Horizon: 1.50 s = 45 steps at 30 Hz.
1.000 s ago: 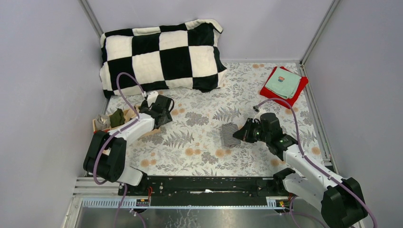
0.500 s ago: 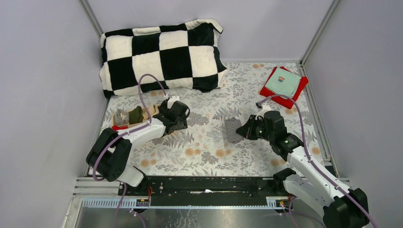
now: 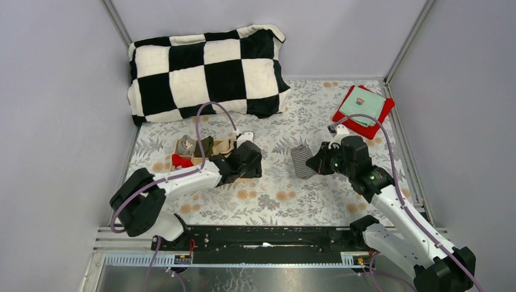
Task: Roll the underwear
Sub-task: Move the storage box to the center of the board, then place the underwear in the storage box.
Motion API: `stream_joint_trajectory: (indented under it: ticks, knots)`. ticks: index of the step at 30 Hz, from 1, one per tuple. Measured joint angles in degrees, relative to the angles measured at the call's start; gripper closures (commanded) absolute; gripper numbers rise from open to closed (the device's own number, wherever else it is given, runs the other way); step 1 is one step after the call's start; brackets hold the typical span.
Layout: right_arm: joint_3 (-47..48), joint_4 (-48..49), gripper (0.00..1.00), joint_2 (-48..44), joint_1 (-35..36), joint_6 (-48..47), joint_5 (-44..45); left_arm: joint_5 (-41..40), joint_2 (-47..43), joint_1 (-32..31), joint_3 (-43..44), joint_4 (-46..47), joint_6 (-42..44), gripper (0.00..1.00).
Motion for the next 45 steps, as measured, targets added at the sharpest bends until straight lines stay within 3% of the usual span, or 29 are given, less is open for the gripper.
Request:
stream_joint_trajectory:
  ticks: [6,11,17,21,31,37,45]
  knots:
    - [6.6,-4.6,1.0,4.4,0.0,-4.4,-3.1,-0.7,-11.2,-0.3,1.0,-1.3,-0.9,0.34]
    - [16.2,-10.9,1.0,14.1,1.3,-8.2,-5.9,-6.7,-23.2,1.2,4.4,-6.3,-2.0,0.33]
    - [30.6,-19.2,1.0,27.9,17.0,-13.9,0.3,-12.1,-34.1,13.0,4.4,-13.9,-2.2,0.29]
    - [43.3,-25.1,1.0,39.1,25.0,-17.7,4.9,-14.0,-37.3,18.4,4.7,-18.4,0.0,0.26]
    - [73.9,-39.9,1.0,65.4,31.3,-23.1,11.9,-21.4,-41.7,20.1,6.4,-24.2,6.3,0.23]
    - [83.8,-46.9,1.0,74.8,33.0,-23.6,15.4,-25.3,-43.8,20.1,6.4,-25.5,8.6,0.21]
    - [93.1,-53.0,1.0,80.7,33.6,-23.2,17.7,-29.8,-48.0,20.1,7.0,-26.8,10.1,0.2]
